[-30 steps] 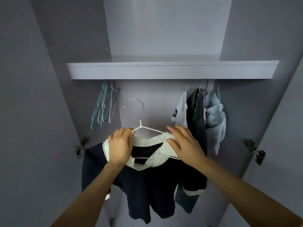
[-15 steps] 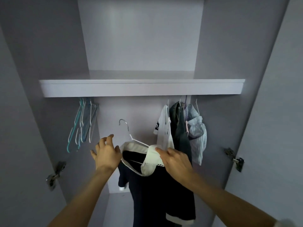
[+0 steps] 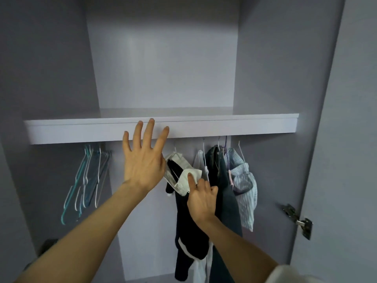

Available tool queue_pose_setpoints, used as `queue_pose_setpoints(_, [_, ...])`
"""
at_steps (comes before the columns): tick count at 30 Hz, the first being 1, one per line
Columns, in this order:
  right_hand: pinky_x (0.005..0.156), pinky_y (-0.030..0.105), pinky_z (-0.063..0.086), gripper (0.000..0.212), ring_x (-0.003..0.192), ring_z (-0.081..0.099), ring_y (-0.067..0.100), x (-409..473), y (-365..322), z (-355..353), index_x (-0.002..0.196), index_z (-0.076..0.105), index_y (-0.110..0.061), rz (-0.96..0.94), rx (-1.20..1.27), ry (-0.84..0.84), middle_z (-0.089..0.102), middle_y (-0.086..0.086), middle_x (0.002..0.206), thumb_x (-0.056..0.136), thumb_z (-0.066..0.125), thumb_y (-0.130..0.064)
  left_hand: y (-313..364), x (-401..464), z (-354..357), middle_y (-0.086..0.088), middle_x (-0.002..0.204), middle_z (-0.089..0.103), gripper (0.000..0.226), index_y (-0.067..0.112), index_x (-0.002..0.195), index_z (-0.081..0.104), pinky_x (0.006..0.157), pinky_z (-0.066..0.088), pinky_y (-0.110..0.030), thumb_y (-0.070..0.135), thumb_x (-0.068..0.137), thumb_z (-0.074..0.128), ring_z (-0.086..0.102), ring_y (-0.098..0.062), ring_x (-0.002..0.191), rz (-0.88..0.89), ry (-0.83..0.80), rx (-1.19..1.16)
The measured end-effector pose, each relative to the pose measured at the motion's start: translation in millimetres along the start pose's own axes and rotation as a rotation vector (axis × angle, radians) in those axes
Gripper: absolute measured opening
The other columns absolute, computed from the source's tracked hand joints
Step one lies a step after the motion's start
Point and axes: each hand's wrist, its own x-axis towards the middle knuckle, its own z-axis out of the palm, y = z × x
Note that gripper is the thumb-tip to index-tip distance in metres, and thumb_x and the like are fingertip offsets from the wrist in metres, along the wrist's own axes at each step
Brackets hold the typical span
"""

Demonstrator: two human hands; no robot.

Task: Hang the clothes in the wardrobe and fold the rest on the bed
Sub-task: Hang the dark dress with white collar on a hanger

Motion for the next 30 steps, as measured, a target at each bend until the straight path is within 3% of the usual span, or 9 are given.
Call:
queue_pose_setpoints(4, [0.055,0.032,0.046,0.068,0.061,0.061,0.019,27,2,24,0.105,0.072,-0.019,0.049,0.046,0.057,0.064,0.003,0.069,0.039,0.087,-0.014,-6,9,43,-0.011,0.159,-0.006,0.076,0.033,0.15,-0.001,0.111,0.001,-0.061,0.039,0.092,0.048,-0.007,-0.037,0.144,0.016,-0.136,0.128])
queue_pose_setpoints(7, [0.079,0.039,0.043,0.066,0.092,0.06,0.024,50,9,45,0.135,0.049,-0.018,0.084,0.104,0.009,0.062,0.011,0.103,0.072,0.069,-0.013,-12,9,73,-0.008,0.155,-0.024,0.084,0.034,0.14,-0.027,0.112,-0.003,-0.061,0.049,0.092,0.04,-0.021,-0.037,0.142,-0.013,-0.15,0.176])
queue_pose_setpoints(10, [0.095,0.04,0.031,0.062,0.115,0.046,0.029,76,6,67,0.148,0.02,-0.014,0.09,0.133,-0.076,0.046,0.015,0.128,0.091,0.045,-0.011,-13,8,87,-0.01,0.151,-0.025,0.091,0.031,0.143,-0.019,0.111,-0.003,-0.061,0.05,0.087,0.051,-0.024,-0.038,0.139,-0.009,-0.064,0.181])
queue_pose_setpoints(13, [0.1,0.045,0.032,0.06,0.119,0.045,0.033,90,-6,80,0.146,0.018,-0.006,0.089,0.119,-0.141,0.043,0.018,0.131,0.093,0.046,-0.013,-14,8,97,-0.013,0.154,-0.011,0.095,0.028,0.147,-0.005,0.11,0.003,-0.063,0.05,0.081,0.061,-0.01,-0.041,0.142,-0.002,0.026,0.195])
queue_pose_setpoints(20, [0.097,0.043,0.035,0.065,0.122,0.045,0.033,68,-11,99,0.148,0.008,-0.003,0.143,0.178,-0.289,0.032,0.02,0.14,0.094,0.045,-0.011,-18,6,99,-0.013,0.155,-0.007,0.098,0.028,0.148,-0.001,0.11,0.005,-0.064,0.047,0.079,0.065,-0.007,-0.04,0.143,0.023,0.046,0.21])
queue_pose_setpoints(26, [0.097,0.039,0.039,0.069,0.12,0.048,0.031,66,3,80,0.147,0.011,-0.003,0.231,0.223,-0.305,0.031,0.018,0.139,0.092,0.052,-0.014,-19,7,90,-0.008,0.147,-0.037,0.102,0.032,0.14,-0.033,0.111,-0.005,-0.06,0.052,0.085,0.051,-0.031,-0.037,0.136,-0.01,-0.095,0.228])
queue_pose_setpoints(30, [0.099,0.04,0.038,0.068,0.124,0.043,0.031,68,10,70,0.146,0.014,-0.007,0.213,0.194,-0.375,0.03,0.018,0.141,0.091,0.054,-0.015,-18,8,84,-0.008,0.142,-0.046,0.102,0.032,0.134,-0.042,0.111,-0.007,-0.059,0.056,0.087,0.046,-0.038,-0.036,0.132,-0.026,-0.181,0.238])
